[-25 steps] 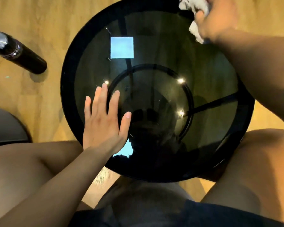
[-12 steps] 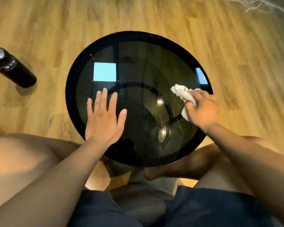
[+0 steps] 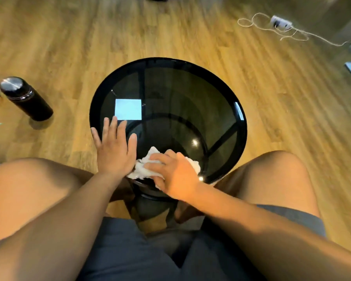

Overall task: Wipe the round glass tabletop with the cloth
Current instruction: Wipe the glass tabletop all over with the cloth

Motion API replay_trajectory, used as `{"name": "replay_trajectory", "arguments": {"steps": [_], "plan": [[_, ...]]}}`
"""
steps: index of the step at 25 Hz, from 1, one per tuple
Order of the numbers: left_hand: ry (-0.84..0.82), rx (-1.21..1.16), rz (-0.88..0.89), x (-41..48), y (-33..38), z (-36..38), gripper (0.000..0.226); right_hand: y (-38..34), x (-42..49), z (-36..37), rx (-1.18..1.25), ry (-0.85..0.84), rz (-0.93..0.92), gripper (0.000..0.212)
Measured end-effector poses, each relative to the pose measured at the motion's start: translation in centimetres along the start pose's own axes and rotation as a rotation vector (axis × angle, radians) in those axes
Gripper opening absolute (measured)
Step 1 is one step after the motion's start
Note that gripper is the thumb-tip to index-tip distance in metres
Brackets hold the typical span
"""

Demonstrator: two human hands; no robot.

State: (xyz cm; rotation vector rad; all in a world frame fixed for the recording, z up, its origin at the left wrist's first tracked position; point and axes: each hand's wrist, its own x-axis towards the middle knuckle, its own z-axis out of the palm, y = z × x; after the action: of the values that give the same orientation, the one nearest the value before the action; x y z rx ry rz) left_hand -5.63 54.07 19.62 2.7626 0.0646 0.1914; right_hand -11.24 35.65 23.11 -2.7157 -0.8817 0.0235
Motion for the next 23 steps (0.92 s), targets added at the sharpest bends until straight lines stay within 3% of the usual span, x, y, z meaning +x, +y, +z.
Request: {"name": "replay_trajectory", "arguments": {"steps": [2, 6, 10, 13, 15, 18, 23], "plan": [[-0.048, 0.061, 0.032, -1.4, 0.0, 0.3, 0.067, 5.0, -2.8, -1.7, -0.087, -0.052, 0.117, 0.041], [-0.075, 0.076, 0.0, -2.2, -0.3, 0.1, 0.074, 15.3, -8.5, -6.2, -0.232, -0.06, 0.56, 0.045], [-0.04, -0.054, -0.081, -1.5, 0.7, -0.3, 0.073, 12.1, -6.7, -4.1, -0.16, 0.073, 0.665, 0.029], [0.055, -0.313, -0.245, -0.5, 0.4, -0.4, 0.07, 6.9, -5.4, -2.2, -0.129, 0.121, 0.535, 0.028], [0.096, -0.465, -0.299, 0.2, 0.2, -0.3, 0.069, 4.1, -4.6, -1.6, -0.052, 0.045, 0.384, 0.036], [0.189, -0.497, -0.261, 0.2, 0.3, -0.3, 0.067, 0.4, -1.7, 0.2, 0.09, -0.073, 0.2, 0.04], [0.242, -0.531, -0.243, 0.1, 0.4, 0.1, 0.065, -0.6, 4.4, 1.9, 0.145, 0.015, 0.031, 0.029]]}}
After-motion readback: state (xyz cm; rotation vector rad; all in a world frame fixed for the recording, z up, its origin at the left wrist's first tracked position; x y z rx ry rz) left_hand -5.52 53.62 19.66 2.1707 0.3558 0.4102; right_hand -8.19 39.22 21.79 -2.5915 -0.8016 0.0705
